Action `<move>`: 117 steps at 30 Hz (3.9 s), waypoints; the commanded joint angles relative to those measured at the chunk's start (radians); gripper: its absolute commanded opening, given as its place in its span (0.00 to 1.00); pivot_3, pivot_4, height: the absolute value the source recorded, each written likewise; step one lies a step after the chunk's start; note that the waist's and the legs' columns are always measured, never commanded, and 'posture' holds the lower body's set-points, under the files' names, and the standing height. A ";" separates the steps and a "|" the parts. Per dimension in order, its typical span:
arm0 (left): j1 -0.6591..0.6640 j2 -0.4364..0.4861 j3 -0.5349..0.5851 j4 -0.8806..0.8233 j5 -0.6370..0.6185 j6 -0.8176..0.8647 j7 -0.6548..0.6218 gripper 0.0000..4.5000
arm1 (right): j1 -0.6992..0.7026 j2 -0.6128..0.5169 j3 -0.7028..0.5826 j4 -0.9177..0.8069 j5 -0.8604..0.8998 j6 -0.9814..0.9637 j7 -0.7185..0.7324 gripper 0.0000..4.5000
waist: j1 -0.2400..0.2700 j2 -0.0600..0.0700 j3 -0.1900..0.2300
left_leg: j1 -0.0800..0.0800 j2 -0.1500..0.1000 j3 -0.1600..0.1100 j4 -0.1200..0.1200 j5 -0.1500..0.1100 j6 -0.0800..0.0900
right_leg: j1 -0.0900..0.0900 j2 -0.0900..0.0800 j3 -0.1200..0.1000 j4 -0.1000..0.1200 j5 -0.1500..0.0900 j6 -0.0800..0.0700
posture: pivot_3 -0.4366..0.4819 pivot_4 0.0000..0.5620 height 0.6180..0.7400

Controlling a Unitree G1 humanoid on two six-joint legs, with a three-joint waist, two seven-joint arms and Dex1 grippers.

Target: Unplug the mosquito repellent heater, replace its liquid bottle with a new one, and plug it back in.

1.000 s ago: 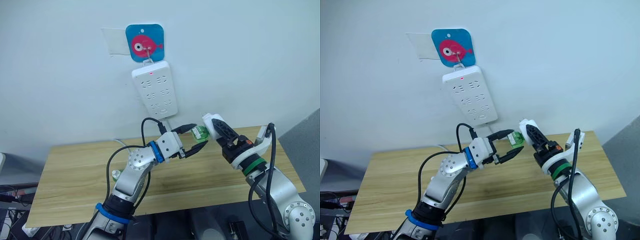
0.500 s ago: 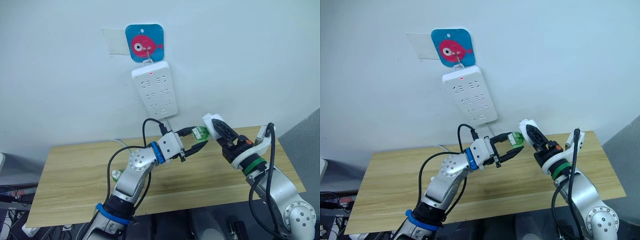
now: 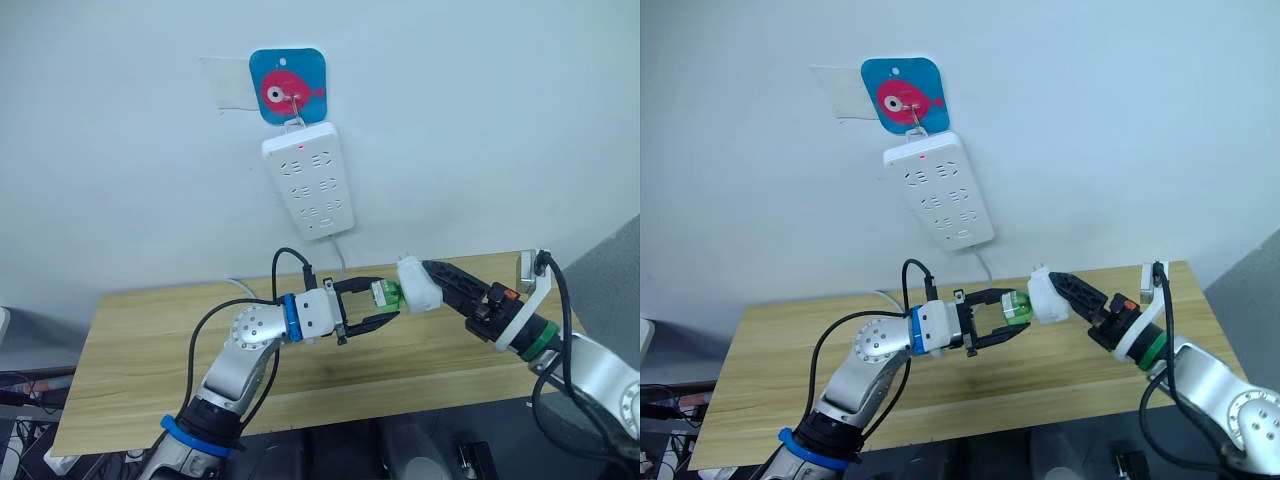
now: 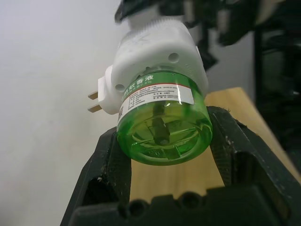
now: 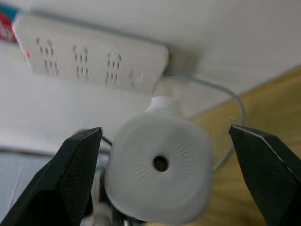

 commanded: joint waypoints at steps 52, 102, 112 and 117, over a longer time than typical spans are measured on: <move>-0.055 0.010 -0.025 0.015 0.028 -0.134 -0.116 0.49 | -0.372 -0.174 0.216 0.382 0.024 0.469 0.347 0.68 | 0.033 -0.003 0.020 | -0.003 0.000 -0.001 0.012 -0.005 0.008 | 0.003 -0.004 -0.001 -0.001 0.000 0.001 | 0.30 0.45 1.00; -0.015 0.150 0.074 -0.125 0.083 -0.362 -0.087 0.99 | -0.486 -0.198 0.208 0.525 -0.108 0.542 0.524 0.68 | 0.082 -0.007 0.027 | -0.004 0.000 0.005 0.011 -0.005 0.008 | -0.001 -0.008 0.002 -0.003 0.002 0.002 | 0.36 0.43 1.00; -0.141 0.023 0.046 0.177 0.352 -0.798 0.122 0.99 | -0.482 -0.214 0.230 0.482 0.020 0.524 0.451 0.68 | 0.082 -0.007 0.027 | -0.016 -0.002 0.001 0.016 -0.005 0.008 | -0.010 -0.010 -0.002 -0.001 0.003 0.004 | 0.34 0.44 1.00; -0.200 0.016 0.020 0.266 0.402 -0.910 0.193 0.99 | -0.478 -0.207 0.230 0.468 0.024 0.516 0.446 0.68 | 0.077 -0.007 0.027 | -0.017 -0.002 0.001 0.016 -0.005 0.008 | -0.010 -0.010 -0.002 -0.001 0.003 0.004 | 0.33 0.44 1.00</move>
